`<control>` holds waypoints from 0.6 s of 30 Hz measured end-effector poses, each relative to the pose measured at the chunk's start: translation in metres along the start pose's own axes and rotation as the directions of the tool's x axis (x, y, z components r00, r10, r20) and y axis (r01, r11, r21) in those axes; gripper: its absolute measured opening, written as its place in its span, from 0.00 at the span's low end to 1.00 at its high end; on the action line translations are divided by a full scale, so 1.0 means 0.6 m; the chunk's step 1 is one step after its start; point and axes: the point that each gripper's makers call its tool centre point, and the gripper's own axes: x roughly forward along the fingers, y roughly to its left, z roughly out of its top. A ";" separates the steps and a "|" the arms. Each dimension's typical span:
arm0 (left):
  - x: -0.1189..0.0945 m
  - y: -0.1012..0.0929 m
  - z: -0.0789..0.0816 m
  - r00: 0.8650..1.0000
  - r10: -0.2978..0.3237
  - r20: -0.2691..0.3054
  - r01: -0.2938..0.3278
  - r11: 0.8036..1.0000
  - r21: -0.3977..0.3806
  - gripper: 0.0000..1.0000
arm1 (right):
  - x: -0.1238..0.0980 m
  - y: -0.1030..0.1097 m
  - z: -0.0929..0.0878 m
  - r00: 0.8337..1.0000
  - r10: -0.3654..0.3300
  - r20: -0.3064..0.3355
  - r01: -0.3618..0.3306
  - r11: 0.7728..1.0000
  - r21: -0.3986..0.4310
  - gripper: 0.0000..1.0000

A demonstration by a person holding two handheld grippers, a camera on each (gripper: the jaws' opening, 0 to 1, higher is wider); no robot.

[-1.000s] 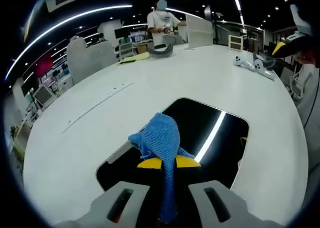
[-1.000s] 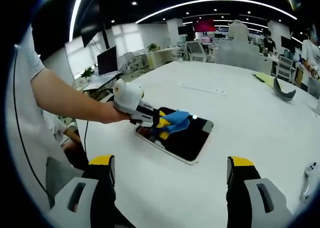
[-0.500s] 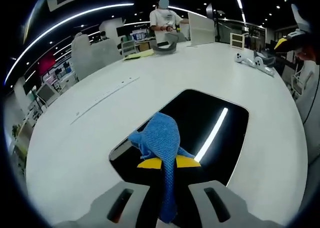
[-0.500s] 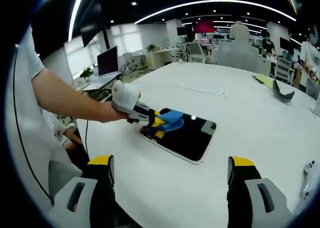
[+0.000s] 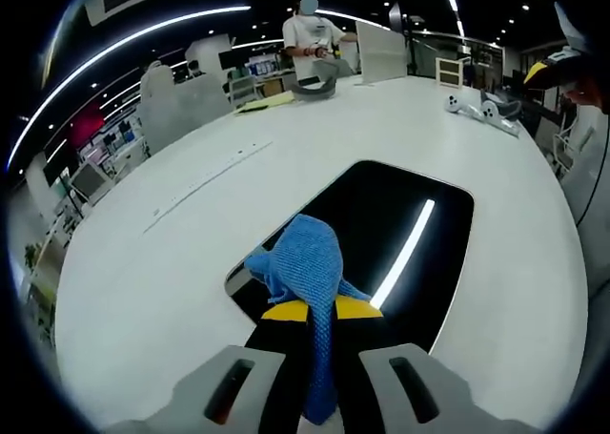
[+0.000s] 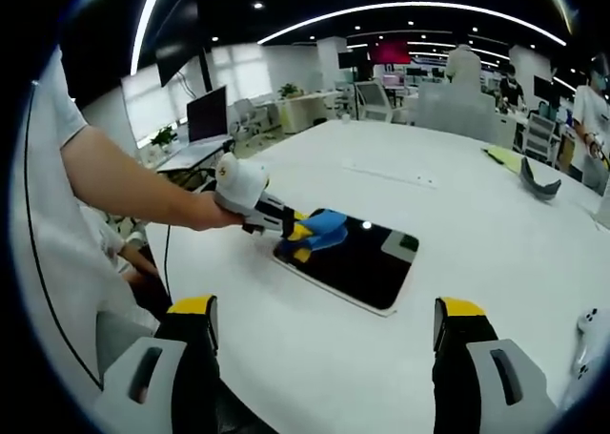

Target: Wipe the mirror surface with the cleaning cloth until all visible marks leave the cleaned area.

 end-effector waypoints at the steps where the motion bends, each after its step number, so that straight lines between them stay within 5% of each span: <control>1: -0.001 0.001 -0.001 1.000 -0.001 0.000 0.001 1.000 0.005 0.04 | 0.001 0.001 0.000 1.000 0.000 0.000 0.000 1.000 0.000 0.94; 18: -0.009 0.009 -0.009 1.000 0.006 0.006 -0.006 1.000 0.005 0.04 | 0.008 0.013 0.004 1.000 0.021 -0.007 -0.021 1.000 -0.014 0.94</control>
